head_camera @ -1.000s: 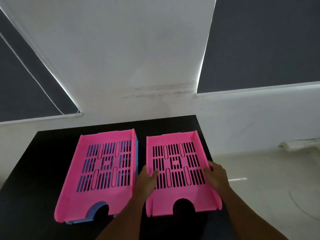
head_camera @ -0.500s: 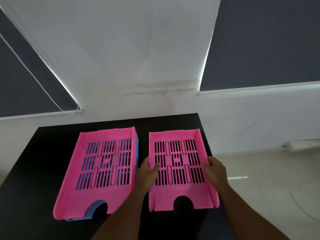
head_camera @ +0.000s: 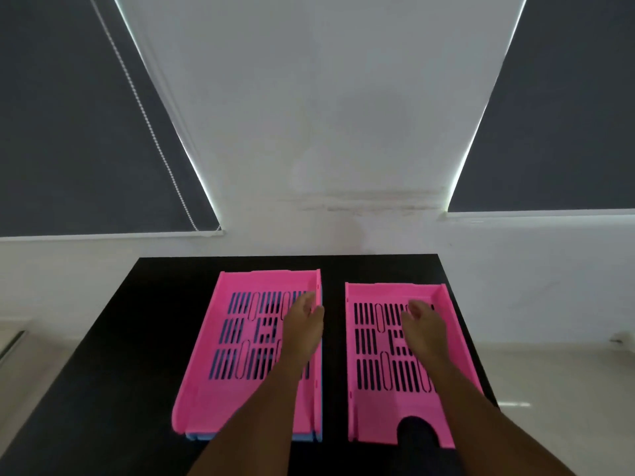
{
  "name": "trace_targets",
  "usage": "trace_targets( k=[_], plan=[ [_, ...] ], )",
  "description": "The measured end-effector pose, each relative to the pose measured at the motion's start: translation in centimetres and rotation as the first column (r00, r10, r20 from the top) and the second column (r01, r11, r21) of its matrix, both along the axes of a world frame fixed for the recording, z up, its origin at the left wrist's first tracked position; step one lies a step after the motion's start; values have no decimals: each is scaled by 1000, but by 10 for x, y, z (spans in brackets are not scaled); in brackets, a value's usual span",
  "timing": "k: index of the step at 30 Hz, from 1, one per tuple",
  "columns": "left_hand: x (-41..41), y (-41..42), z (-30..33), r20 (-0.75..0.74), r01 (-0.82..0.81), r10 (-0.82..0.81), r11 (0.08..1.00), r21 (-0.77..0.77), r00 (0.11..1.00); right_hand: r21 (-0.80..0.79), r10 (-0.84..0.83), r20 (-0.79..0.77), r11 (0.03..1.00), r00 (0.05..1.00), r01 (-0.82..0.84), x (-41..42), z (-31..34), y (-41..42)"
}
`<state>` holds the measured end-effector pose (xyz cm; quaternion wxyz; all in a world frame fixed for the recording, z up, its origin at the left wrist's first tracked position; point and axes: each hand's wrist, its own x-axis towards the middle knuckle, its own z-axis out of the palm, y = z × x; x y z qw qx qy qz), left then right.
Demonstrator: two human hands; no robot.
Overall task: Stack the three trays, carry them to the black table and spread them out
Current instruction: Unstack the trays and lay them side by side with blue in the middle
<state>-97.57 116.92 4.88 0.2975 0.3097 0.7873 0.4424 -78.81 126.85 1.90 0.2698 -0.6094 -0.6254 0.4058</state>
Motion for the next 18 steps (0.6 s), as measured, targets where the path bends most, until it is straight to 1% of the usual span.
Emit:
trace_targets(
  k=[3,6,9,10,11,13,15,16,18],
  plan=[
    [-42,-23,-1,-60,-21,22,1000,10,998,-33,44,10,998,999,-44,-39,-2,-19],
    [-86,-47,-4,-103,-109,110,994,22,989,-69,89,-49,993,995,-92,-78,-2,-46],
    [-119,-80,-10,-129,-169,171,985,29,977,-189,106,-94,974,990,-122,-112,-14,-83],
    [-129,-91,-17,-156,-173,172,985,11,973,-217,114,-92,967,989,-132,-122,-19,-95],
    [-139,-101,-23,-151,-173,168,985,-17,974,-238,120,-79,962,990,-136,-130,-24,-105],
    [-160,-117,-37,-53,-159,154,982,-102,987,-254,114,-58,959,992,-125,-140,-29,-119],
    [-177,-130,-45,57,-78,92,976,-204,994,-241,85,-49,966,995,-95,-144,-27,-126],
    [-184,-135,-48,88,-10,30,974,-225,996,-232,74,-38,969,997,-81,-146,-23,-127],
    [-190,-143,-46,129,70,-45,977,-202,991,-232,56,-10,971,998,-56,-149,-18,-127]
  ],
)
